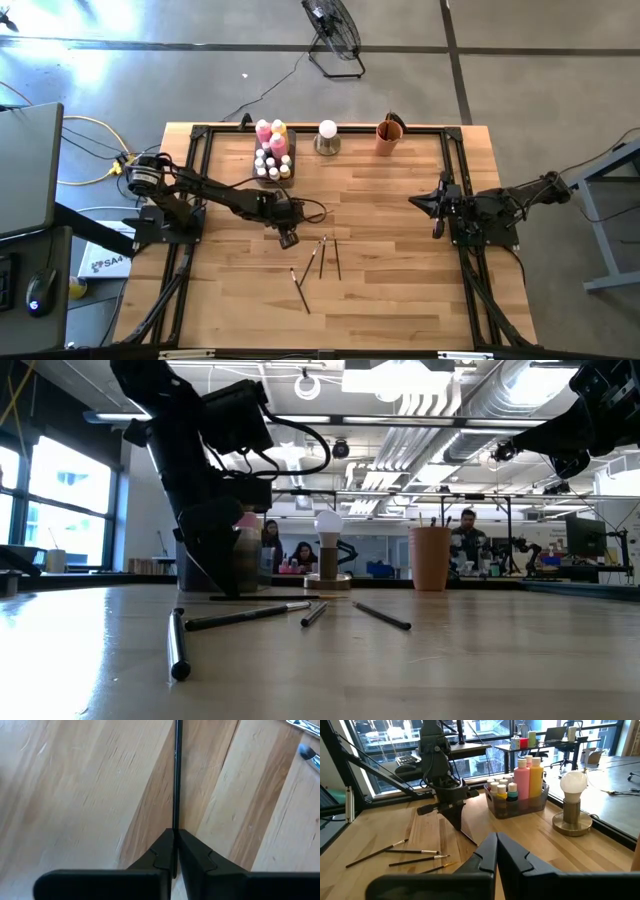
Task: Pick & Place Paint Supplies
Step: Put the orange paintbrush into the orange cup
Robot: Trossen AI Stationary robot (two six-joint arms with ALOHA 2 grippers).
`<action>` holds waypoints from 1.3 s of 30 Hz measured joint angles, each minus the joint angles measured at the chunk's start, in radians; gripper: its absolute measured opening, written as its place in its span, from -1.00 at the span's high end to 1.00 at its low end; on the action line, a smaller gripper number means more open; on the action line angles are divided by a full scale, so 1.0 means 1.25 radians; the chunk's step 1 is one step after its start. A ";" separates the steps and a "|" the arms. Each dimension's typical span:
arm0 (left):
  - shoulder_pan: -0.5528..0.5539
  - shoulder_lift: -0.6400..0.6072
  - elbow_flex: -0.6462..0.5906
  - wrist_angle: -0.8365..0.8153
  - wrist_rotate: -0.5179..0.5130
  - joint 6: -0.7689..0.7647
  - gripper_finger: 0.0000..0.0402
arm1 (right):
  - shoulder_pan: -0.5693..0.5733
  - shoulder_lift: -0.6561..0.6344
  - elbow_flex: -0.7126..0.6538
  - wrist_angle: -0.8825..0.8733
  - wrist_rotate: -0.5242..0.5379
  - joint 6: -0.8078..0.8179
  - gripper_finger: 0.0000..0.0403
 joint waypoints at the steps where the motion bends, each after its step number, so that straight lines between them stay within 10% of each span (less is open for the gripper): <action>1: 0.000 0.000 0.000 0.001 0.000 0.000 0.90 | 0.000 0.000 0.000 0.000 0.000 0.000 0.99; 25: 0.001 -0.001 -0.001 0.004 0.034 0.004 0.87 | 0.000 0.000 0.000 0.000 -0.021 0.000 0.99; 39: -0.002 -0.001 0.004 0.008 0.038 0.006 0.23 | 0.000 0.000 0.000 0.000 -0.021 0.000 0.99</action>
